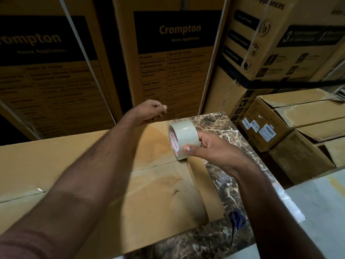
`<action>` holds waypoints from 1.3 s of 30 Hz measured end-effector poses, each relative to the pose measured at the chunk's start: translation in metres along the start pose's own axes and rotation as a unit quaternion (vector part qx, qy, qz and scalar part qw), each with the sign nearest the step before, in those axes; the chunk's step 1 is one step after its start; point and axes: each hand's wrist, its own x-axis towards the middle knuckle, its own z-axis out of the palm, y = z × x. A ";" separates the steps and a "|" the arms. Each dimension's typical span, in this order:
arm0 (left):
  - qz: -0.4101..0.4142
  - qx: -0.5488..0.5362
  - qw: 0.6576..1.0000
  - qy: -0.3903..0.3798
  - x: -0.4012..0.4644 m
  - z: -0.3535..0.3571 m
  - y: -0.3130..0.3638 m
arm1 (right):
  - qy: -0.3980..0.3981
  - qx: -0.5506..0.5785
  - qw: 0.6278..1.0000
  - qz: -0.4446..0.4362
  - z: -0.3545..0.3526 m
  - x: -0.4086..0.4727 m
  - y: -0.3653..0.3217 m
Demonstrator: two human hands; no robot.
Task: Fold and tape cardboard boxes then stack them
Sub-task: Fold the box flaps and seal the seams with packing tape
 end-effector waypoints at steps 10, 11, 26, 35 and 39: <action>0.040 0.149 0.988 0.024 -0.024 0.026 0.000 | 0.040 -0.047 0.998 -0.026 0.012 -0.014 0.009; 0.031 0.152 0.988 0.021 -0.025 0.027 0.000 | 0.042 -0.048 0.998 -0.024 0.013 -0.015 0.009; -0.093 0.107 0.989 -0.035 -0.027 0.022 0.030 | 0.055 -0.052 0.997 -0.013 0.017 -0.027 0.008; -0.110 0.040 0.993 0.021 -0.018 0.028 0.024 | 0.047 -0.044 0.998 -0.025 0.014 -0.021 0.005; -0.137 0.071 0.988 0.025 -0.019 0.027 0.026 | 0.043 -0.026 0.999 -0.020 0.012 -0.017 0.005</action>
